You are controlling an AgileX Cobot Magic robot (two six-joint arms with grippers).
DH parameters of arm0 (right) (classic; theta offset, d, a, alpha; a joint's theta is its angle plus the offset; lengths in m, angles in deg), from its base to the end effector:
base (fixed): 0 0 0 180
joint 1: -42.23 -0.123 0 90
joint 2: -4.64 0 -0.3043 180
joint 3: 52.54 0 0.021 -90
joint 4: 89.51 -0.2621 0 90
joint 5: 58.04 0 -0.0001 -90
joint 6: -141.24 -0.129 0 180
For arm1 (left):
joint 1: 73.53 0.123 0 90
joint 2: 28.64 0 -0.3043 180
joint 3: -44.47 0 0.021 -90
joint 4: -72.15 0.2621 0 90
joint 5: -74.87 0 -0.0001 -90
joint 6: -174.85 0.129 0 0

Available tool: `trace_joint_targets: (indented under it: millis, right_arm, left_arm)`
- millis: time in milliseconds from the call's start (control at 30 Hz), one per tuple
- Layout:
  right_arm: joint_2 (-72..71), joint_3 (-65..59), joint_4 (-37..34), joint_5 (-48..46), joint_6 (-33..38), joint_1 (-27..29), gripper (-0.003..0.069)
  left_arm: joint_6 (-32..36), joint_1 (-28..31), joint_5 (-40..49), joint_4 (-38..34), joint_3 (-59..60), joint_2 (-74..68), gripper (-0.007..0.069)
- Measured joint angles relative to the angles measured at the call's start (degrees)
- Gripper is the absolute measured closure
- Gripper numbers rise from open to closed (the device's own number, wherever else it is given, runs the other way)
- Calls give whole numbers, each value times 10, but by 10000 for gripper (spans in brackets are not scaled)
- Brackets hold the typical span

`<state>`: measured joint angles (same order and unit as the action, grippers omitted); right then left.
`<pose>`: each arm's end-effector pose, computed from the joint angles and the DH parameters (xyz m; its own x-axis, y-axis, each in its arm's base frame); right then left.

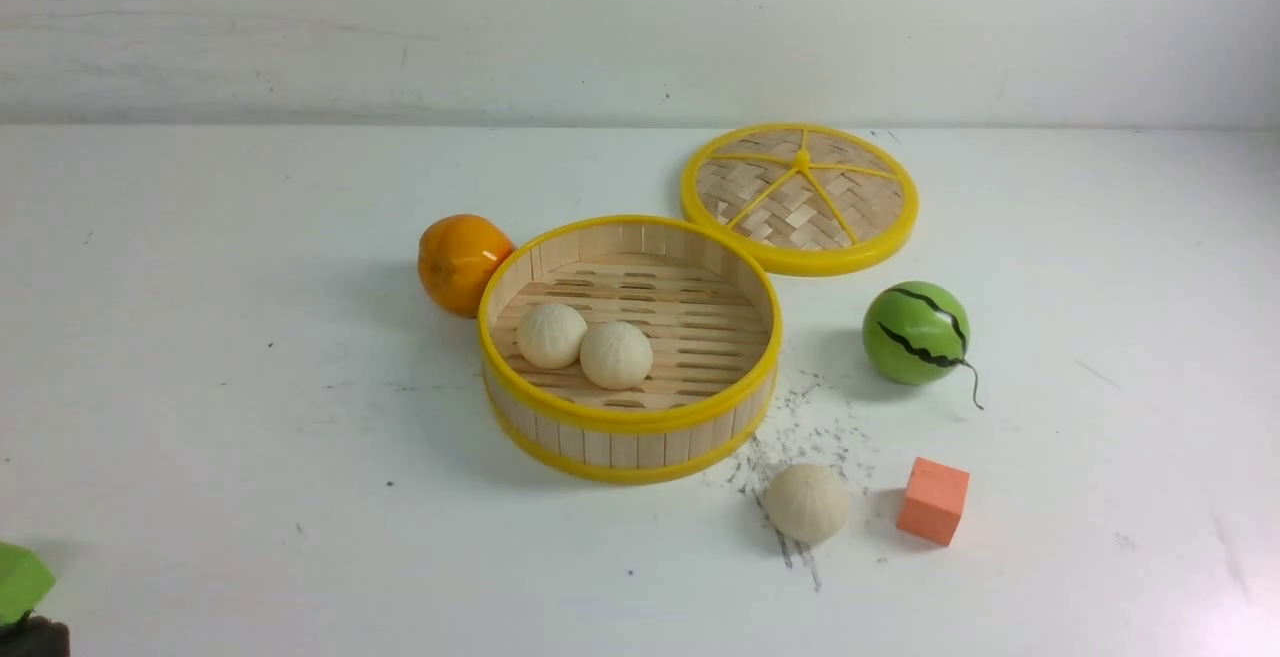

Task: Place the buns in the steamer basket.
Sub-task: Use the right arm to grab a steamed stuffed bun

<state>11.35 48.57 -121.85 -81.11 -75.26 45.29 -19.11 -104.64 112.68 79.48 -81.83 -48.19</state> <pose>0.0804 0.0228 0.1660 -0.2422 0.9124 -0.3299 0.1843 0.3771 0.9076 0.0723 -0.0318 0.2746 -0.3656 0.0554 -0.9291 0.4047 0.9084 -0.1051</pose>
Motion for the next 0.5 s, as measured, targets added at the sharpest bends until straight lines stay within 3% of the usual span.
trace_joint_targets:
  millis: [267, 333, 367, 500]
  right_arm:
    - [0, -1, 4, 8, 33, 0, 419]
    - [0, 5, 5, 1, 72, 0, 419]
    - [7, 42, 10, -10, 136, 0, 433]
    - [60, 120, 27, -35, 233, 0, 517]
  left_arm:
    - [0, 0, -28, 21, 31, 41, 638]
    - [0, 0, -30, 23, 32, 42, 638]
    - [0, 0, -32, 24, 32, 42, 638]
    - [0, 0, -32, 24, 32, 42, 638]
